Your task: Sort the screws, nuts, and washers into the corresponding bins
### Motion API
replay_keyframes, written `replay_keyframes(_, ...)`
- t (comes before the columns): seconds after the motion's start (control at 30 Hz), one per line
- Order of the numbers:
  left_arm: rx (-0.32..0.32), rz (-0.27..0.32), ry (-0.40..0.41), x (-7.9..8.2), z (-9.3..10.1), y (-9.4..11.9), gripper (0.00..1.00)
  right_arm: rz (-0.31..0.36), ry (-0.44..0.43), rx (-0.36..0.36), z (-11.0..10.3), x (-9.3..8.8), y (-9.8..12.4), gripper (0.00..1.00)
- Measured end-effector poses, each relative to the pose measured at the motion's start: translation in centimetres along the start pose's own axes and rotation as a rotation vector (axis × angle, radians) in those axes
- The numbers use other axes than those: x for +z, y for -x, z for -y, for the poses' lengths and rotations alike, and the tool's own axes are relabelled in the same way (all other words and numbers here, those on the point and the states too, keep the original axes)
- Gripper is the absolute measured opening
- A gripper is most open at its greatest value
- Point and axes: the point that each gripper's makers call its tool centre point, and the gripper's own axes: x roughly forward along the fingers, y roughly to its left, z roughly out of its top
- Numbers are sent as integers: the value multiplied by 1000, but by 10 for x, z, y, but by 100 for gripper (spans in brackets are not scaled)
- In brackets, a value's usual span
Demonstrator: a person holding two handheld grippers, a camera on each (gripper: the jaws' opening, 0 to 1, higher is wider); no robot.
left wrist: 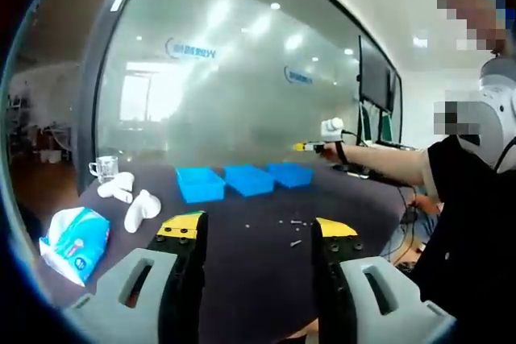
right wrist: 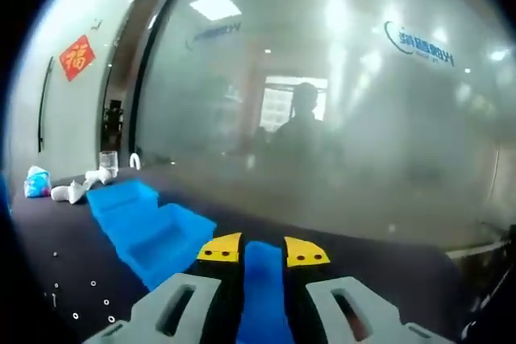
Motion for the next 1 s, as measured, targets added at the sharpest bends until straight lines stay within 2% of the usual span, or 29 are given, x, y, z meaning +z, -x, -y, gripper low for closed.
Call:
replay_keyframes(0.23, 2, -3, 0, -1, 0, 0, 52, 1, 3, 12, -1, -1, 0, 23)
replay_keyframes(0.33, 0, 3, -1, 1, 1, 0, 52, 9, -22, 20, -2, -3, 5, 25)
replay_keyframes(0.47, -1, 11, -3, 3, 1, 0, 52, -5, -53, 53, -15, -12, 18, 27)
replay_keyframes(0.63, 1, 11, 1, 1, 0, -3, 52, 21, -43, 99, -34, -13, 45, 28)
replay_keyframes(0.83, -4, 5, 1, -4, 0, -8, 52, 99, -60, 155, -62, 1, 95, 28)
replay_keyframes(0.9, -7, 5, 2, -5, 1, -9, 52, 111, -56, 171, -66, 3, 100, 28)
replay_keyframes(1.0, -19, 4, 3, -6, 4, -11, 52, 136, -52, 202, -82, 5, 130, 28)
